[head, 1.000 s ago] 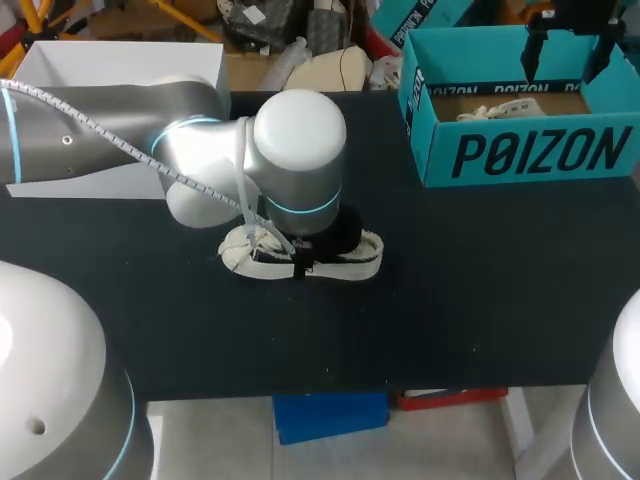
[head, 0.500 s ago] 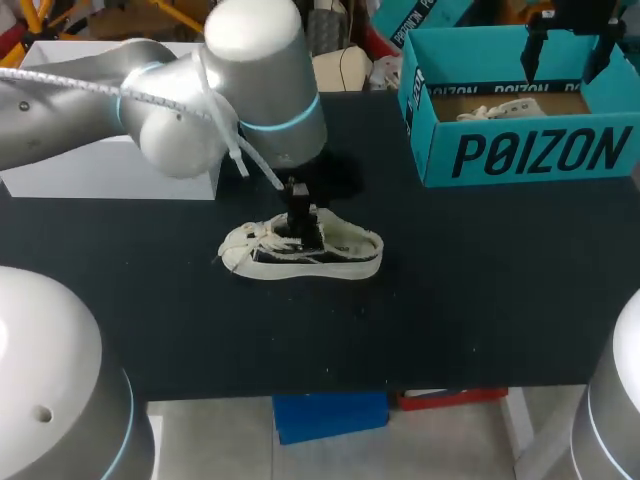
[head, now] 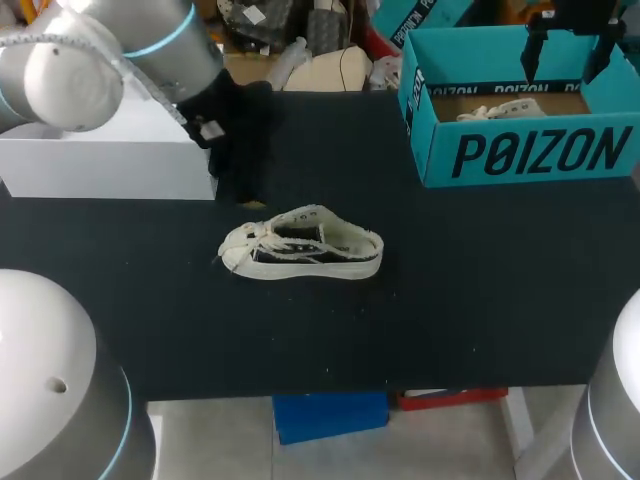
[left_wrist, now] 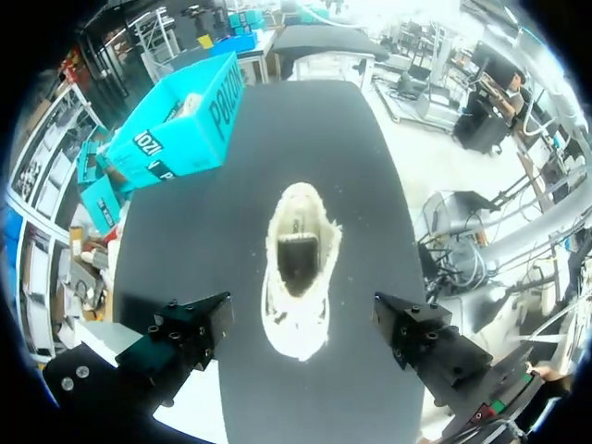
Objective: Take the shoe out of the shoebox, open the shoe tongue, remove and reinsert the insole, then place the shoe into the shoebox
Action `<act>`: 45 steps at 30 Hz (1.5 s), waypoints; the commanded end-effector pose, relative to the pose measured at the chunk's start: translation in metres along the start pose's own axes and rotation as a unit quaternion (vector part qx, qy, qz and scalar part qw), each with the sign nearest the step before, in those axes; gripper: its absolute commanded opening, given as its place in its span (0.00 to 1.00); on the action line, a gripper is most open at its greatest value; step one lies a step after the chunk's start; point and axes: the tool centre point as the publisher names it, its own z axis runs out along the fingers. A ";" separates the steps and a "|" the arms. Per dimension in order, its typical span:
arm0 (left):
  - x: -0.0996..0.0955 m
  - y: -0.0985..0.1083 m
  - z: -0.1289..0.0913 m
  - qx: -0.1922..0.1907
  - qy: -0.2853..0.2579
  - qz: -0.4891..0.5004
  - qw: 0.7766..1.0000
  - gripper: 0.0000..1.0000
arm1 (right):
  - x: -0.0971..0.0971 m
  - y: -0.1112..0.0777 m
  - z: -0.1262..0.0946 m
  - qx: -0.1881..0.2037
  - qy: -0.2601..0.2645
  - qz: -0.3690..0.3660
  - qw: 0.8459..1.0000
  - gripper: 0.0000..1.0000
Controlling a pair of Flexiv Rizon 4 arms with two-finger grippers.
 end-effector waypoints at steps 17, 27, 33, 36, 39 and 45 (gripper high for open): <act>-0.009 0.076 -0.028 0.141 -0.012 -0.023 0.990 1.00 | 0.000 0.000 0.000 0.000 0.000 0.000 1.000 1.00; -0.009 0.076 -0.028 0.141 -0.012 -0.023 0.990 1.00 | 0.000 0.000 0.000 0.000 0.000 0.000 1.000 1.00; -0.009 0.076 -0.028 0.141 -0.012 -0.023 0.990 1.00 | 0.138 -0.010 -0.023 -0.049 -0.045 -0.324 0.944 1.00; -0.009 0.076 -0.028 0.141 -0.012 -0.023 0.990 1.00 | 0.202 -0.076 -0.020 -0.090 -0.023 -0.462 0.882 1.00; -0.009 0.076 -0.028 0.141 -0.012 -0.023 0.990 1.00 | 0.222 -0.103 -0.017 -0.090 -0.001 -0.508 0.857 1.00; -0.009 0.076 -0.028 0.141 -0.012 -0.023 0.990 1.00 | 0.222 -0.103 -0.017 -0.090 -0.001 -0.508 0.857 1.00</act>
